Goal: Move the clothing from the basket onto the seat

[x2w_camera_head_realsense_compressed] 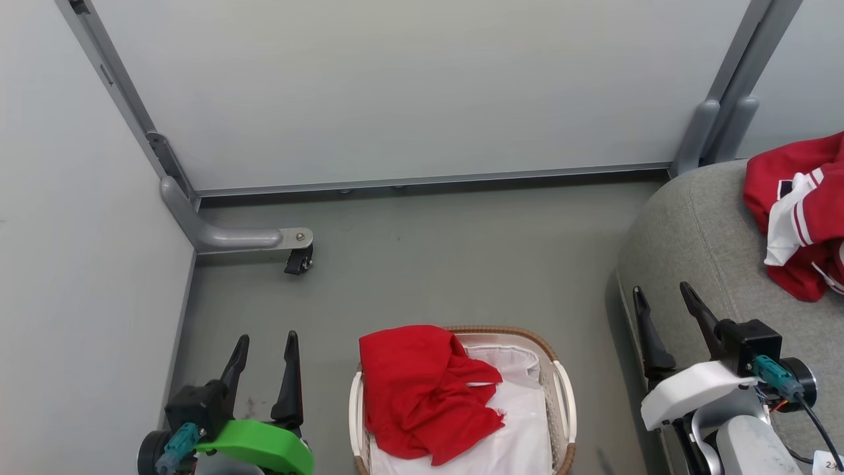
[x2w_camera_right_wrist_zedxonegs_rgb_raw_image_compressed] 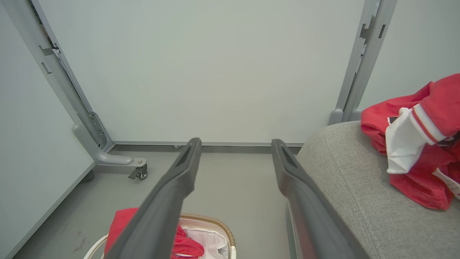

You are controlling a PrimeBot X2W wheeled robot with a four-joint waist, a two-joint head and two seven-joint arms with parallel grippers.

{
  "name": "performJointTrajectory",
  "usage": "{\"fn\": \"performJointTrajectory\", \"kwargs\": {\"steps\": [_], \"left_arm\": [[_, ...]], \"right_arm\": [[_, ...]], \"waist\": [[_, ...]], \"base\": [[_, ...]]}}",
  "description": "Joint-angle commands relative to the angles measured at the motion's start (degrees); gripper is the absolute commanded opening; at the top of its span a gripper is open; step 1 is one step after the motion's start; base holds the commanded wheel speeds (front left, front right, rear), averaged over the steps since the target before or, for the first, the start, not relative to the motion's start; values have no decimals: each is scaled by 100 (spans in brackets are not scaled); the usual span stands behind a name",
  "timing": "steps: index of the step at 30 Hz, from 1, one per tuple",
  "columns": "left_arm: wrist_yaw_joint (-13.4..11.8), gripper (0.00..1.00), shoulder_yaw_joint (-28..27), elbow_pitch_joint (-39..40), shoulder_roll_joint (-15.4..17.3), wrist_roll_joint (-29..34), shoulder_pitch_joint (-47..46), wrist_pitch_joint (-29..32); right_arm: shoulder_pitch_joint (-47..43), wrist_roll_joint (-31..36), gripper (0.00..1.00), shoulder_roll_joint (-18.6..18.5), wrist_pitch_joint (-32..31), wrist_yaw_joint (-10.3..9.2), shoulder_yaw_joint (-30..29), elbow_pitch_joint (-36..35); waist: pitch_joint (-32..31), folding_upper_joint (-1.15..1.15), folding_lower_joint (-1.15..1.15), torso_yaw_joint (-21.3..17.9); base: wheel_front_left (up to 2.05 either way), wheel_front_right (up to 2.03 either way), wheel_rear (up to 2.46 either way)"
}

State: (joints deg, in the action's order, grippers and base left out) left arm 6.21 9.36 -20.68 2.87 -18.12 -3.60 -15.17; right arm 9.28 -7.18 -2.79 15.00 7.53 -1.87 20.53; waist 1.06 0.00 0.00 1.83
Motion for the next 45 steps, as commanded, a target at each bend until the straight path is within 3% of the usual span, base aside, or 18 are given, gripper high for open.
{"fn": "performJointTrajectory", "kwargs": {"steps": [1,15,24,38,45], "left_arm": [[16,100,9,8,4,20,-27,4],[54,100,295,-113,4,148,-407,4],[118,100,1059,-558,8,220,-1483,4],[135,100,2216,-2303,17,296,-3062,3],[133,100,3166,-3278,18,171,-3634,14]], "right_arm": [[-32,-35,100,-21,28,-8,-18,-22],[197,40,100,-21,28,-8,-49,-203],[693,229,100,-20,28,-8,-260,-466],[1587,183,100,-18,28,-8,-249,-840],[1897,91,100,-18,28,-8,-187,-1030]], "waist": [[5,0,0,-7],[368,0,0,-94],[1173,0,0,-260],[2742,0,0,-789],[3398,0,0,-1005]], "base": [[0,0,0],[0,0,0],[0,0,0],[0,0,0],[0,0,0]]}}
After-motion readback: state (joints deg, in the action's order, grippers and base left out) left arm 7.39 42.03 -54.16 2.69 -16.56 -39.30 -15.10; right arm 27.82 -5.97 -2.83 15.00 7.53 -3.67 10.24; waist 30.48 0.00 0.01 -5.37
